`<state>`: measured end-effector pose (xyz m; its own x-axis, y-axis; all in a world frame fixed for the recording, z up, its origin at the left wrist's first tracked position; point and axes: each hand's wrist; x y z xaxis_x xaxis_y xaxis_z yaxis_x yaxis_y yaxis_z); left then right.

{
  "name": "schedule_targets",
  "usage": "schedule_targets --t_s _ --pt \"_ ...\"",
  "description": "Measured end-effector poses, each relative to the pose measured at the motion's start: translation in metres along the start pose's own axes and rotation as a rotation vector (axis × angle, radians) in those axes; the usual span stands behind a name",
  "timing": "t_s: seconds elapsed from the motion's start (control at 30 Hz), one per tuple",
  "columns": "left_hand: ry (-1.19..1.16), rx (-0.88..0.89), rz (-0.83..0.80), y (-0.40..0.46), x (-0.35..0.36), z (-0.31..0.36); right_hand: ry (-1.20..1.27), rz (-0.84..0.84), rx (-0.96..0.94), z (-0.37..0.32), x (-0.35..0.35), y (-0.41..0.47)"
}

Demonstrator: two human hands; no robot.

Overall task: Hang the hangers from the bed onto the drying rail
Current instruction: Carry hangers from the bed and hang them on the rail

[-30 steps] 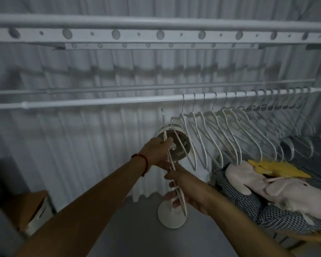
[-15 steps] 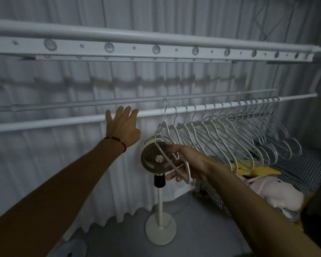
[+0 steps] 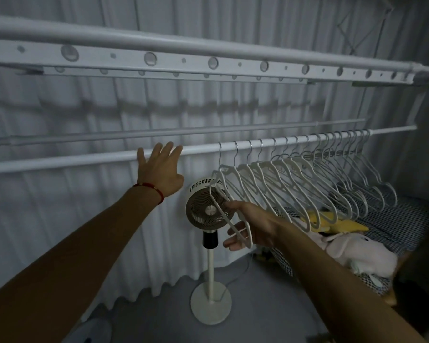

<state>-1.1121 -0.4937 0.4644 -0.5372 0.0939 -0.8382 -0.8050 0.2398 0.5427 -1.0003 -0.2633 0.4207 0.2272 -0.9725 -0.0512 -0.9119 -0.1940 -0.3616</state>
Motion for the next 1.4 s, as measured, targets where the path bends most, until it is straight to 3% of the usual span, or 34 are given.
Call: schedule_targets --t_s 0.23,0.33,0.43,0.5,0.6,0.87,1.07,1.23,1.4 --pt "-0.169 0.042 0.093 -0.018 -0.005 0.039 0.044 0.083 0.019 0.042 0.009 -0.023" --pt "-0.461 0.142 0.146 -0.038 -0.018 0.083 0.066 0.128 0.071 0.071 0.009 -0.041" --pt "-0.825 0.225 0.074 -0.077 -0.023 0.126 0.07 0.166 0.144 0.105 0.001 -0.071" --pt "-0.97 0.293 -0.025 -0.107 -0.011 0.154 0.01 0.249 0.174 0.133 -0.011 -0.095" --pt "-1.071 0.291 -0.303 -0.162 0.01 0.2 -0.093 0.446 0.173 0.186 -0.036 -0.14" --pt "-0.98 0.429 -1.005 -0.327 0.035 0.367 0.0 0.835 0.287 0.371 -0.077 -0.347" --pt "-0.904 0.613 -1.262 -0.525 -0.014 0.553 0.212 1.078 0.534 0.559 -0.054 -0.572" --pt "-0.798 0.993 -1.433 -0.716 -0.093 0.669 0.439 1.364 0.814 0.699 0.018 -0.75" --pt "-0.691 1.315 -1.523 -0.876 -0.149 0.742 0.774 1.636 1.059 0.812 0.113 -0.86"
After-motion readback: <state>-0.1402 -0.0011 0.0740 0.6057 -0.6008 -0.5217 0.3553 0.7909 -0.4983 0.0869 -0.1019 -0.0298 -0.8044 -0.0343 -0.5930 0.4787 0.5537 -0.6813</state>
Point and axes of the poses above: each hand's wrist, its own y-axis towards the middle knuckle, its own x-axis out of the palm, z = x × y
